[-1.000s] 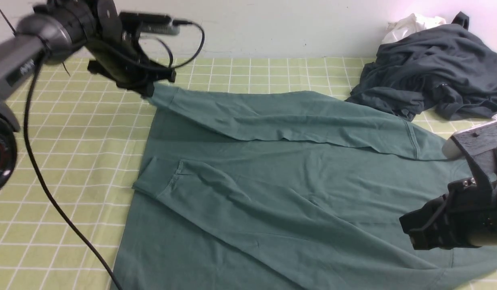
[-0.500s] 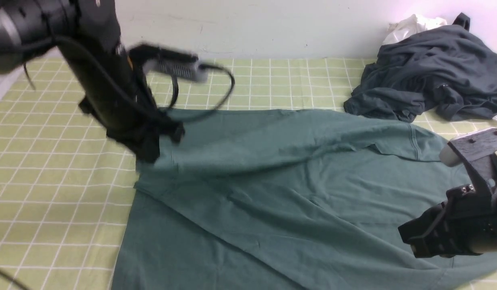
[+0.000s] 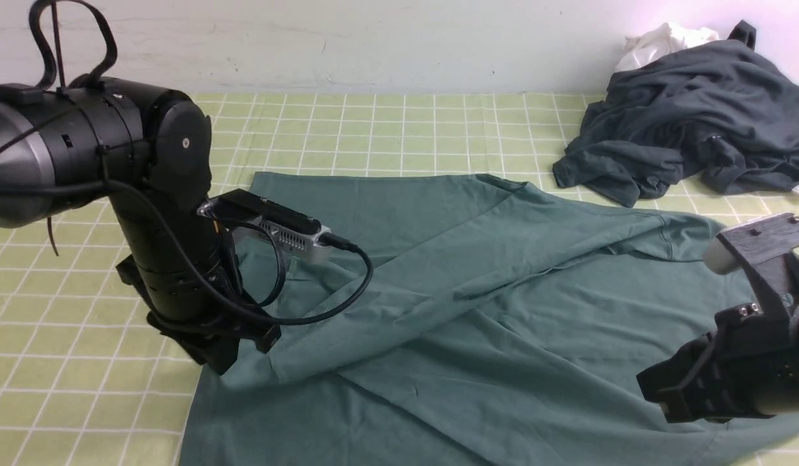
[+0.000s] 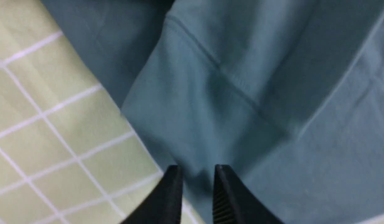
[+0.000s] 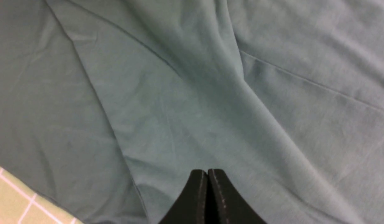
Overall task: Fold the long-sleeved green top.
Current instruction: Use the left arm to drag and drop the cuff onto the cuff closest to the left arm, then use both arms simultaneously to clamp the lower edge of the clothing fabric
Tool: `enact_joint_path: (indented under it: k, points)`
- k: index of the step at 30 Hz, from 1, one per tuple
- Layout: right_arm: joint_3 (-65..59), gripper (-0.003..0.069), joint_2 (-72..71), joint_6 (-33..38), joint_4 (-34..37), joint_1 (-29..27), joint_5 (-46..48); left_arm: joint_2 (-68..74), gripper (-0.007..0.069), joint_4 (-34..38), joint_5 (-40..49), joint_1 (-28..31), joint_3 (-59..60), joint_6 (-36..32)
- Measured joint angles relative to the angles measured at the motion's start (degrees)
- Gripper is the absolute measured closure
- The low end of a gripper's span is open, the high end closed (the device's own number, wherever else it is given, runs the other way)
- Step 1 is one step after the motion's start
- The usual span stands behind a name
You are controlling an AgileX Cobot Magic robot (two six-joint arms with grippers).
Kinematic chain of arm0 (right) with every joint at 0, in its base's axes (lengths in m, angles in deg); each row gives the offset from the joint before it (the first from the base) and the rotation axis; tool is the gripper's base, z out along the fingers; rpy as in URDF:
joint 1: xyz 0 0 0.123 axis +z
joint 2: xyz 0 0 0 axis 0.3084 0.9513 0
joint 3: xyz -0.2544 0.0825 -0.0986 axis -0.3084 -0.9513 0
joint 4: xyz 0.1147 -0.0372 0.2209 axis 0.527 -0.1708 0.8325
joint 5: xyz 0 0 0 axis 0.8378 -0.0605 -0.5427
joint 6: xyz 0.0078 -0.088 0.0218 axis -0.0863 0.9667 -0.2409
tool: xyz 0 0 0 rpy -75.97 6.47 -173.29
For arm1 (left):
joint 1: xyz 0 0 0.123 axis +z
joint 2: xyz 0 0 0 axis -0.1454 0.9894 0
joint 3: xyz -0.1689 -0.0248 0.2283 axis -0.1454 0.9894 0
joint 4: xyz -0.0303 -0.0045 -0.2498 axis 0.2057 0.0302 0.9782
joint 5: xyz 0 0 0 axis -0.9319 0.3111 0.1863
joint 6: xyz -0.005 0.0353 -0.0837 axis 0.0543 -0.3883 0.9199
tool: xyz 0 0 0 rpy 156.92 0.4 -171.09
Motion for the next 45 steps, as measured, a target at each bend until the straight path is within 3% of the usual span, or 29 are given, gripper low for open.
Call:
enact_joint_path:
  k: [2, 7, 11, 14, 17, 19, 21, 25, 27, 30, 32, 35, 41, 44, 45]
  points:
    - [0.0, 0.067, 0.0, 0.4, 0.4, 0.0, 0.4, -3.1, 0.0347, 0.0, 1.5, -0.1, 2.0, 0.0]
    - [0.0, 0.067, 0.0, 0.6, 1.4, 0.0, 0.6, -13.6, 0.024, -0.1, 1.2, -3.9, 12.3, -2.7]
    - [0.0, 0.067, 0.0, 1.2, 2.3, 0.0, 1.1, -18.8, 0.0228, 0.0, -2.5, -9.3, 21.1, -12.2]
    - [0.0, 0.0669, 0.0, 3.5, 4.0, 0.0, 2.1, -20.2, 0.0226, 0.3, -10.6, -14.1, 30.2, -24.5]
    - [0.0, 0.0669, 0.0, 5.6, 6.3, 0.0, 2.5, -19.0, 0.0226, 0.1, -18.9, -15.1, 36.4, -30.9]
    - [0.0, 0.0669, 0.0, 6.6, 7.2, 0.0, 2.8, -18.3, 0.0226, -0.5, -21.8, -15.2, 38.3, -31.7]
    - [0.0, 0.0669, 0.0, 7.9, 8.7, 0.0, 3.1, -16.4, 0.0242, -1.8, -27.1, -15.2, 40.3, -31.5]
    - [0.0, 0.0669, 0.0, 9.5, 10.3, 0.0, 3.2, -14.9, 0.0329, -2.1, -27.8, -15.3, 40.3, -30.7]
    - [0.0, 0.0669, 0.0, 10.2, 10.7, 0.0, 3.3, -14.6, 0.0388, -2.0, -27.7, -15.4, 40.1, -30.7]
    - [0.0, 0.0669, -0.3, 12.4, 11.3, 0.0, 4.0, -14.4, 0.0562, -2.5, -27.4, -15.4, 38.8, -30.0]
    - [0.0, 0.0669, -1.4, 15.5, 12.2, 0.0, 4.5, -15.2, 0.0603, -2.5, -24.9, -15.4, 37.5, -29.2]
    - [0.0, 0.0669, -3.9, 19.7, 14.3, 0.0, 4.8, -17.5, 0.0619, -2.7, -21.7, -15.4, 35.1, -27.5]
    - [0.0, 0.0669, -12.7, 37.7, 24.1, 0.0, 2.3, -24.9, 0.0619, -4.1, -18.2, -15.4, 32.3, -23.8]
    - [0.1, 0.0664, -13.8, 43.0, 21.1, 0.0, 2.2, -26.1, 0.0619, -4.2, -17.2, -15.4, 32.3, -22.6]
    - [0.1, 0.0656, -13.8, 44.2, 15.8, 0.0, 2.2, -26.2, 0.0619, -4.2, -17.1, -15.4, 32.3, -22.2]
